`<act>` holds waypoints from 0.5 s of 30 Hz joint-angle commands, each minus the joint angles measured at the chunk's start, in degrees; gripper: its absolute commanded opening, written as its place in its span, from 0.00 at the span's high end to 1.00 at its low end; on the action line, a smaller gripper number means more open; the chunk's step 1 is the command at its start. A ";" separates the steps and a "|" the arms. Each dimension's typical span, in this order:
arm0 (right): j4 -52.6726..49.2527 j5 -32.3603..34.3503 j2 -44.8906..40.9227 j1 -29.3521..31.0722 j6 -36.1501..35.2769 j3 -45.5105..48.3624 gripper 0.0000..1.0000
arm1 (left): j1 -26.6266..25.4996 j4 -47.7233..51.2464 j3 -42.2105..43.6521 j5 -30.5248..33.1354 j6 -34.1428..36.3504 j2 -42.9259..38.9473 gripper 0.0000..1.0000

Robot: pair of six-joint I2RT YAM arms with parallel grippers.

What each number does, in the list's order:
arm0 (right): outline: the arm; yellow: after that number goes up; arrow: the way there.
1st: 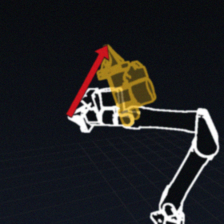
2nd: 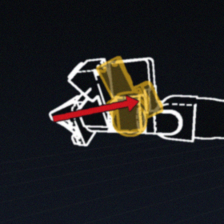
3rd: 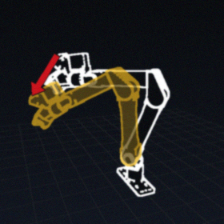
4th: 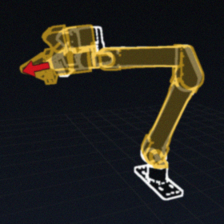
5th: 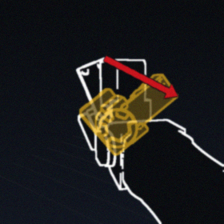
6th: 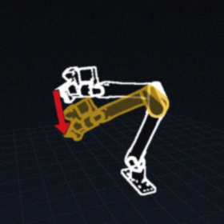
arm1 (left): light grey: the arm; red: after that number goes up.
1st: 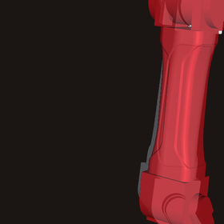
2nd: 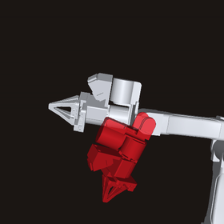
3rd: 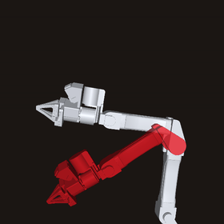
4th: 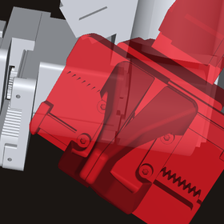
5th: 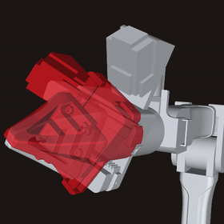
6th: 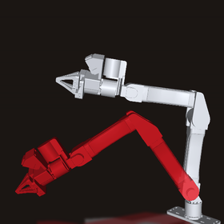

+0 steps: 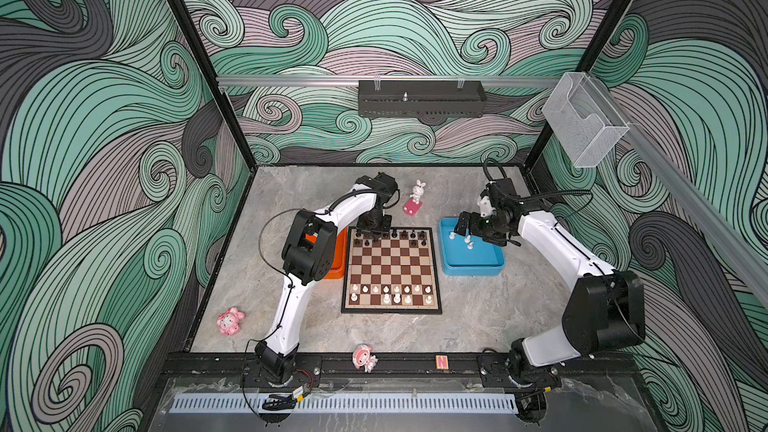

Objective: Set up the chess pieces on the board
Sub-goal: 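Align the held black pawn above an empty square in the black pawn row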

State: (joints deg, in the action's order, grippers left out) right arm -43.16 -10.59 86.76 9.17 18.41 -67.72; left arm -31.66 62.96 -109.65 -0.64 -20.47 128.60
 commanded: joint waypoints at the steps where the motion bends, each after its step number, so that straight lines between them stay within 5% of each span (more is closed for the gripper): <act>1: 0.00 -0.48 -0.98 -0.51 -0.48 0.66 0.00 | -0.33 0.09 -1.97 0.03 -1.05 1.02 0.88; 15: 0.00 -0.73 -0.95 -0.56 -0.48 0.57 0.00 | -0.34 -0.22 -2.06 -1.11 -1.39 1.08 0.84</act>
State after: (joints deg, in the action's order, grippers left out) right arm -43.07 -10.79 86.76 8.97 18.39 -67.72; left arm -31.66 62.74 -109.71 -0.97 -21.10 128.92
